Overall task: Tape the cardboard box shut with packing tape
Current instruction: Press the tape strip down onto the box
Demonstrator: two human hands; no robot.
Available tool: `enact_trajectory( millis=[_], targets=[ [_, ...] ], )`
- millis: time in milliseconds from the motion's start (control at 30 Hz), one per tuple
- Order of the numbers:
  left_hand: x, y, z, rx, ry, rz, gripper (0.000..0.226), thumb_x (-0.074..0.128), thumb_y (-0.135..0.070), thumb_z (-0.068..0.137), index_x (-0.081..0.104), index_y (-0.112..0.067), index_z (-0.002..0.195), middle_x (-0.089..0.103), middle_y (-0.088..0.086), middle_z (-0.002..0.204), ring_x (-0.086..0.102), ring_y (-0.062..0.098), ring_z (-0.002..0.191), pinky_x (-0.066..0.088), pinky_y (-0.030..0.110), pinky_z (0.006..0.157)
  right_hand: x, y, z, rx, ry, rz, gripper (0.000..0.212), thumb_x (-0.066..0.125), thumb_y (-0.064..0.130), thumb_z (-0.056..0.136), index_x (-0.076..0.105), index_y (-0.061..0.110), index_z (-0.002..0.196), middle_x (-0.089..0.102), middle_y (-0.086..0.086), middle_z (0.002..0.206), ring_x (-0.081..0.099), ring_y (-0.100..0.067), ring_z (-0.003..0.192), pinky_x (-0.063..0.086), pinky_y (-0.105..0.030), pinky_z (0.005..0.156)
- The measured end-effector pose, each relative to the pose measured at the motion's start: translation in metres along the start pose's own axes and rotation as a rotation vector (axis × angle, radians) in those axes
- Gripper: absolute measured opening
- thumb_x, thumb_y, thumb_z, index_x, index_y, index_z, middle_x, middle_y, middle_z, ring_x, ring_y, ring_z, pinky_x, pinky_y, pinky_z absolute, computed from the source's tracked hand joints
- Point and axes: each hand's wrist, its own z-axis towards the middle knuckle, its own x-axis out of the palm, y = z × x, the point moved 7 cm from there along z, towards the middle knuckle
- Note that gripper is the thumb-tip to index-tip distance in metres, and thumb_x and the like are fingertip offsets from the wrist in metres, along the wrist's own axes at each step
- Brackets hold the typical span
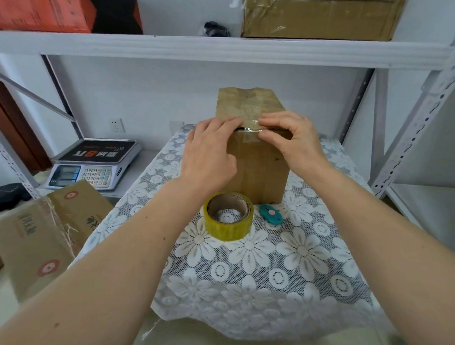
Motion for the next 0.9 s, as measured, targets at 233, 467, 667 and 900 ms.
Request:
enact_trajectory(
  millis=[233, 467, 667, 900],
  targets=[
    [-0.001, -0.001, 0.001, -0.014, -0.008, -0.020, 0.069, 0.049, -0.002, 0.072, 0.047, -0.025, 0.136, 0.049, -0.008, 0.139, 0.037, 0.021, 0.127, 0.031, 0.042, 0.109, -0.004, 0.003, -0.004, 0.021, 0.095, -0.026, 0.036, 0.074, 0.019, 0.077, 0.068, 0.025, 0.112, 0.060, 0.015, 0.114, 0.047, -0.014, 0.119, 0.031, -0.021, 0.101],
    [0.004, 0.001, 0.000, -0.072, -0.063, -0.117, 0.067, 0.046, 0.002, 0.070, 0.050, -0.024, 0.132, 0.050, -0.008, 0.135, 0.033, 0.018, 0.126, 0.037, 0.027, 0.097, 0.005, 0.003, -0.001, 0.122, -0.195, 0.152, 0.022, 0.083, 0.034, 0.064, 0.074, 0.024, 0.082, 0.068, 0.006, 0.094, 0.061, -0.020, 0.102, 0.051, -0.039, 0.091],
    [0.005, 0.000, 0.001, -0.084, -0.100, -0.143, 0.066, 0.045, 0.002, 0.069, 0.052, -0.028, 0.127, 0.052, -0.010, 0.130, 0.034, 0.018, 0.125, 0.039, 0.027, 0.085, 0.007, 0.001, 0.000, 0.114, -0.246, 0.117, 0.027, 0.080, 0.049, 0.058, 0.070, 0.032, 0.076, 0.067, 0.009, 0.092, 0.058, -0.024, 0.105, 0.049, -0.043, 0.090],
    [0.005, 0.001, 0.000, -0.105, -0.114, -0.132, 0.066, 0.046, -0.001, 0.069, 0.052, -0.029, 0.127, 0.051, -0.012, 0.130, 0.033, 0.016, 0.126, 0.042, 0.029, 0.081, 0.011, 0.014, -0.004, 0.105, -0.247, -0.131, 0.044, 0.078, 0.055, 0.060, 0.063, 0.022, 0.084, 0.055, 0.012, 0.097, 0.042, -0.014, 0.105, 0.041, -0.039, 0.090]
  ],
)
